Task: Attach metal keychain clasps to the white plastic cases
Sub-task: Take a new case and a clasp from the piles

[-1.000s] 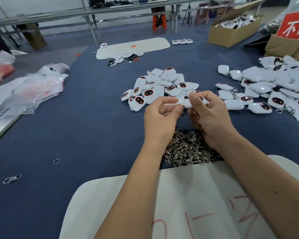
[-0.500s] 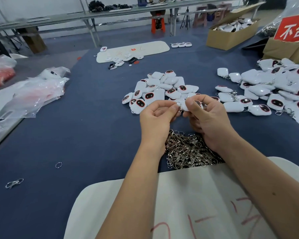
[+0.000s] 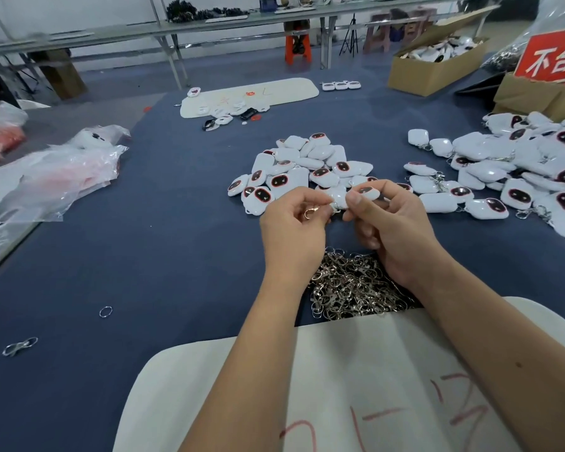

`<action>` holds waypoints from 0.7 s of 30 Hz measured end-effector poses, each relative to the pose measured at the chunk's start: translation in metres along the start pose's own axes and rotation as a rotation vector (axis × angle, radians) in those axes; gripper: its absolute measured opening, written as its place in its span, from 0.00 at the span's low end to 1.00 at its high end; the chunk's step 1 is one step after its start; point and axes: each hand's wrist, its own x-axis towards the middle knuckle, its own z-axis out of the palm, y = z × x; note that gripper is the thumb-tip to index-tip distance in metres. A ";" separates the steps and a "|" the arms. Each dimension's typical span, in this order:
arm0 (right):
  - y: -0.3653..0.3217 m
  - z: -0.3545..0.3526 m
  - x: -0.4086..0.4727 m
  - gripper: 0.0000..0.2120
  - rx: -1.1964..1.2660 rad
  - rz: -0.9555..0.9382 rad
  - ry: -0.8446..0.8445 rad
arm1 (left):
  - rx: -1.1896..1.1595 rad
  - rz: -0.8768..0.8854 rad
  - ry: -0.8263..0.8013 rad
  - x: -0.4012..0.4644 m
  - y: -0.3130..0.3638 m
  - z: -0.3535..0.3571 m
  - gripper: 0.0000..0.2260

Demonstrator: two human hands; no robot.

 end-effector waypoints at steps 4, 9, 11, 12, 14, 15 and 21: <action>0.000 0.001 -0.001 0.17 -0.061 0.009 0.033 | 0.260 0.216 -0.101 -0.003 -0.002 -0.002 0.11; -0.001 0.001 0.000 0.08 0.007 0.016 0.057 | 0.106 0.095 -0.014 -0.004 -0.002 0.005 0.06; -0.002 0.001 0.001 0.09 0.081 0.018 0.033 | -0.095 -0.051 0.047 -0.003 -0.001 0.009 0.06; -0.002 0.001 0.002 0.09 0.111 0.022 0.016 | -0.180 -0.101 0.057 -0.003 -0.001 0.010 0.06; -0.002 0.000 0.002 0.09 0.148 0.037 -0.018 | -0.290 -0.148 0.050 -0.003 0.000 0.009 0.06; -0.002 0.000 0.002 0.09 0.159 0.045 -0.033 | -0.320 -0.152 0.043 -0.003 0.001 0.008 0.07; -0.002 0.000 0.002 0.08 0.139 0.057 -0.076 | -0.374 -0.173 0.045 -0.004 0.007 0.009 0.05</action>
